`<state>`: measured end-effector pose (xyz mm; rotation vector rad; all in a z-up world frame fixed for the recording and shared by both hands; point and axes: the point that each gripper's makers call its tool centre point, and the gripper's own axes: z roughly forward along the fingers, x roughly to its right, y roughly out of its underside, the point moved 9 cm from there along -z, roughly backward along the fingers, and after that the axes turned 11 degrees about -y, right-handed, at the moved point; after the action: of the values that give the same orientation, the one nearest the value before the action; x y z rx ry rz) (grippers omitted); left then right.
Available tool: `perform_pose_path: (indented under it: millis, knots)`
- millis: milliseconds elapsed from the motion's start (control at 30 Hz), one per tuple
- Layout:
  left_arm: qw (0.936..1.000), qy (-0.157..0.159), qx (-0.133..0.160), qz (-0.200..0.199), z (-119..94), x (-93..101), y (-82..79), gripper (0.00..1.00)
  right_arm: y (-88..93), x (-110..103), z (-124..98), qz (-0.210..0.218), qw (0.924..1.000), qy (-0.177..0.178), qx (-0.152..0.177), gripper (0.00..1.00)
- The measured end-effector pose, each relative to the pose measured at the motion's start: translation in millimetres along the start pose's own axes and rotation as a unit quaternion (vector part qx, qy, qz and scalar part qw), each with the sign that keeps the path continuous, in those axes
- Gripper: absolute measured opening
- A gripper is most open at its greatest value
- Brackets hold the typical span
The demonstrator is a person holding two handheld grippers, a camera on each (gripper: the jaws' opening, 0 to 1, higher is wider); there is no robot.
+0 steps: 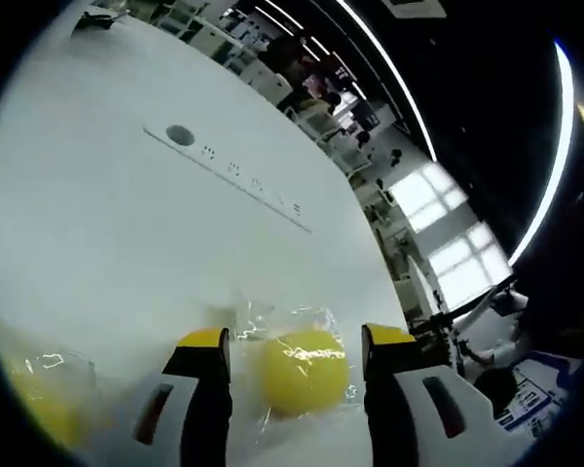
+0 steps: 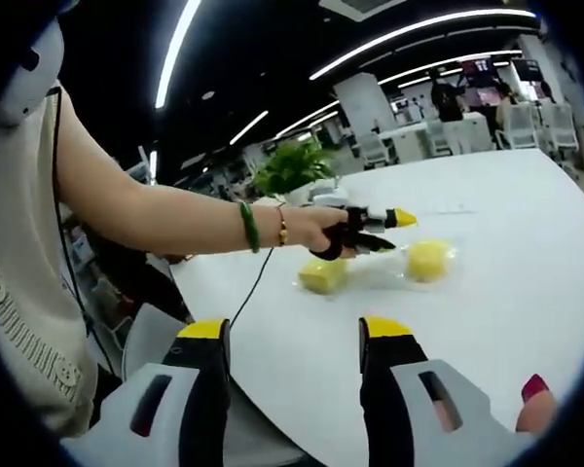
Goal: Compare the silicone blocks by pressing each to a similar depth, holding the contact briefly, and releasing to observe deformation and rebound differences across the visible hardness samples.
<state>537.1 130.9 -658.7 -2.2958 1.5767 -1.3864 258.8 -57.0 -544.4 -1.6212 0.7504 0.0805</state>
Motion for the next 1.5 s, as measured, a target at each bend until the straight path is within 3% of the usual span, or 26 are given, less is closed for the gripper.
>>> perform_pose_path:
  millis: [167, 400, 600, 800, 900, 1167, 1500]
  knots:
    - [0.9989, -0.031, 0.008, 0.034, 10.5, 0.3, 0.1, 0.39, 1.7, 3.8, -4.9, 0.005, 1.0, 0.008, 0.003, 0.47]
    - [0.999, -0.038, -0.007, 0.021, 22.1, -8.4, 0.0, 0.26, 6.7, 8.3, -9.8, 0.013, 0.9998, 0.016, -0.001, 0.46]
    - [0.9991, -0.038, -0.01, 0.016, 29.5, -10.7, -0.3, 0.21, 5.7, 12.6, -11.1, 0.015, 0.9997, 0.021, 0.002, 0.45]
    - [0.9984, -0.025, 0.0, 0.051, 29.1, -8.7, -4.5, 0.0, 3.7, 14.3, -10.2, 0.014, 0.9997, 0.021, 0.004, 0.45]
    - [0.9976, -0.022, -0.006, 0.065, 28.0, -9.1, -5.1, 0.0, 2.7, 15.0, -10.2, 0.013, 0.9997, 0.023, 0.004, 0.44]
    - [0.9991, -0.005, -0.012, 0.039, 13.7, -9.1, -5.3, 0.0, -0.7, 14.4, -9.8, 0.009, 0.9997, 0.024, 0.004, 0.44]
    - [0.9968, 0.048, 0.021, 0.061, -29.4, 2.2, 4.0, 0.0, -2.7, 3.0, -2.8, -0.001, 0.9999, 0.014, 0.0, 0.43]
